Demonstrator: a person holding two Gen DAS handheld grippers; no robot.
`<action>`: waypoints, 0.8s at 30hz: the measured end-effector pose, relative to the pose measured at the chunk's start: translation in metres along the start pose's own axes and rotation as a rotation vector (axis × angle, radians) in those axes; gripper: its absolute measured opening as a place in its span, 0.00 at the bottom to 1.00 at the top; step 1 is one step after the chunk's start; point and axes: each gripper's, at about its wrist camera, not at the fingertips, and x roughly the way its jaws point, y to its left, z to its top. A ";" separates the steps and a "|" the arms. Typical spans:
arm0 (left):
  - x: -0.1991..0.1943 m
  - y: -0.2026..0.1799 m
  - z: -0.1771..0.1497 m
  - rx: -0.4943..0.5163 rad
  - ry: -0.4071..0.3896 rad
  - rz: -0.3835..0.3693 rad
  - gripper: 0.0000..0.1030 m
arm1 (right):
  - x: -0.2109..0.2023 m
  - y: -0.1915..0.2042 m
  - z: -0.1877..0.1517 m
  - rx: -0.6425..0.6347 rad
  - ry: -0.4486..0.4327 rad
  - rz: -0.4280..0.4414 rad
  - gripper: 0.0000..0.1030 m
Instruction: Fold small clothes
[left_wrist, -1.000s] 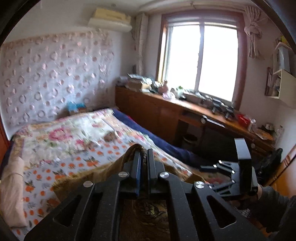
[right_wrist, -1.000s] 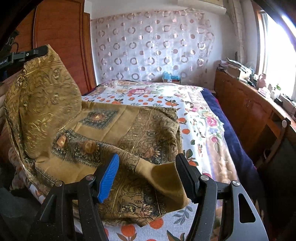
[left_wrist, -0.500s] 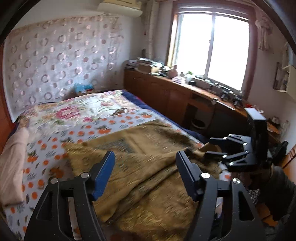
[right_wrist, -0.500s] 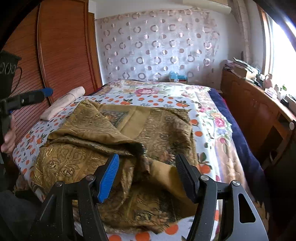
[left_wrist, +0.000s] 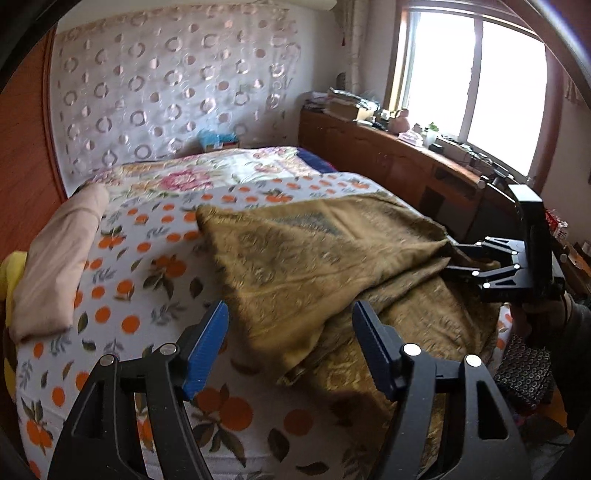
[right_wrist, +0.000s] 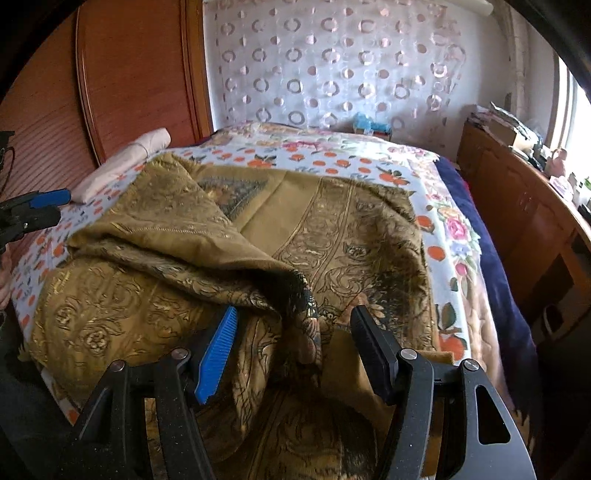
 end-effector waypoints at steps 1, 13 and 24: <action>0.002 0.001 -0.002 -0.004 0.006 0.005 0.68 | 0.003 -0.001 0.002 -0.005 0.005 0.001 0.64; 0.008 0.009 -0.021 -0.027 0.044 0.009 0.68 | 0.015 0.018 0.015 -0.118 0.021 0.013 0.49; 0.005 0.014 -0.027 -0.051 0.040 0.014 0.68 | -0.004 0.028 0.012 -0.138 -0.071 0.056 0.06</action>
